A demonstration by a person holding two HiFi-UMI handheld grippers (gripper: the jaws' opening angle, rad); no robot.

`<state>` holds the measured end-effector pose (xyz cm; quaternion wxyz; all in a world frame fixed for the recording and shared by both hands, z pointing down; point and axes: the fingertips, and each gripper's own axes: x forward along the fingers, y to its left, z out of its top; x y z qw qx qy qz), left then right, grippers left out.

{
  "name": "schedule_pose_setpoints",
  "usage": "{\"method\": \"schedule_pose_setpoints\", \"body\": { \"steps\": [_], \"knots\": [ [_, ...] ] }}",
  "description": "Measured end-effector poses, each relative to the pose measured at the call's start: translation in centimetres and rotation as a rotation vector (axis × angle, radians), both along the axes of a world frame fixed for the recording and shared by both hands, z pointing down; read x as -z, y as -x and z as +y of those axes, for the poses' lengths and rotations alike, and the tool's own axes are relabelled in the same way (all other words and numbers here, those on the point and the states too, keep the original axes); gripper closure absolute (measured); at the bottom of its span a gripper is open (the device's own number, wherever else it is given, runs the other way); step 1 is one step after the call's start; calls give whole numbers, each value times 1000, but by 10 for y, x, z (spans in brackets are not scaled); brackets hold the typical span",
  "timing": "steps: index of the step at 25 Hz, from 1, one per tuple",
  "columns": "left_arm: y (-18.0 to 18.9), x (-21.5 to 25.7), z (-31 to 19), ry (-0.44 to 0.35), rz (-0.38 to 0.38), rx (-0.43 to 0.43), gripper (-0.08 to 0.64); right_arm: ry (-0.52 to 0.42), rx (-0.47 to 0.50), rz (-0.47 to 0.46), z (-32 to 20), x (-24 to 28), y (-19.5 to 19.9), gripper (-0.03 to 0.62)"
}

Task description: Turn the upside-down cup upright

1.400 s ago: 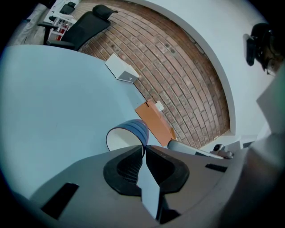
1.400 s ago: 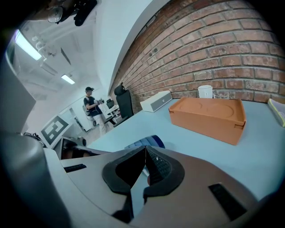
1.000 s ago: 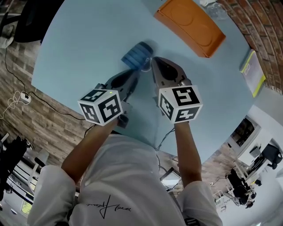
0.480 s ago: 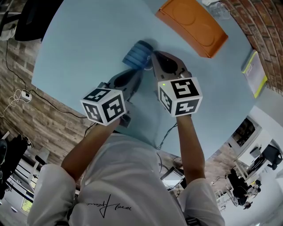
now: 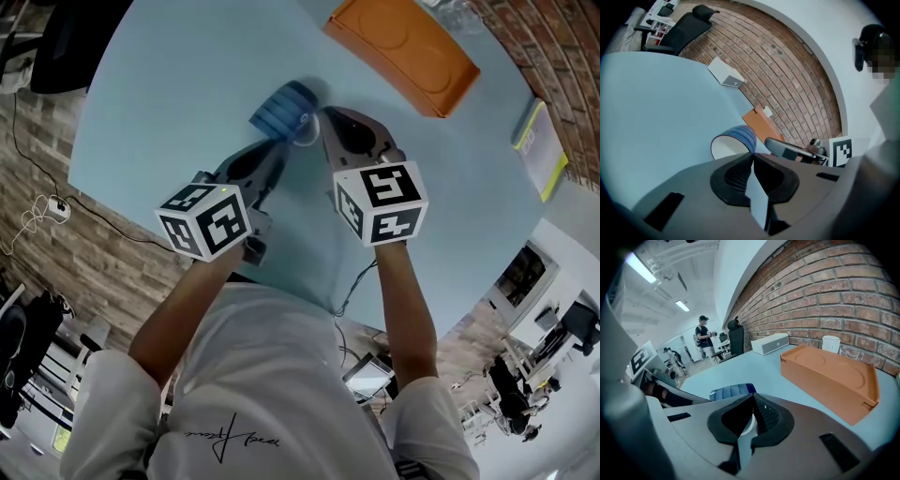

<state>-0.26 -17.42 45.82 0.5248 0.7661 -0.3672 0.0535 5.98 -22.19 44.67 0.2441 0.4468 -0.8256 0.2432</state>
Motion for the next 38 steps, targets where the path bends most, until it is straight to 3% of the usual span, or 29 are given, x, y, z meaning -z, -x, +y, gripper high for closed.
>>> {"method": "schedule_pose_setpoints", "body": {
  "steps": [8, 15, 38],
  "knots": [
    [4, -1, -3, 2, -1, -9, 549, -38, 40, 44, -21, -4, 4, 571],
    [4, -2, 0, -7, -6, -76, 549, -63, 75, 84, -40, -1, 10, 571],
    [23, 3, 25, -45, -62, -248, 549, -8, 113, 70, -2, -16, 33, 571]
  ]
}}
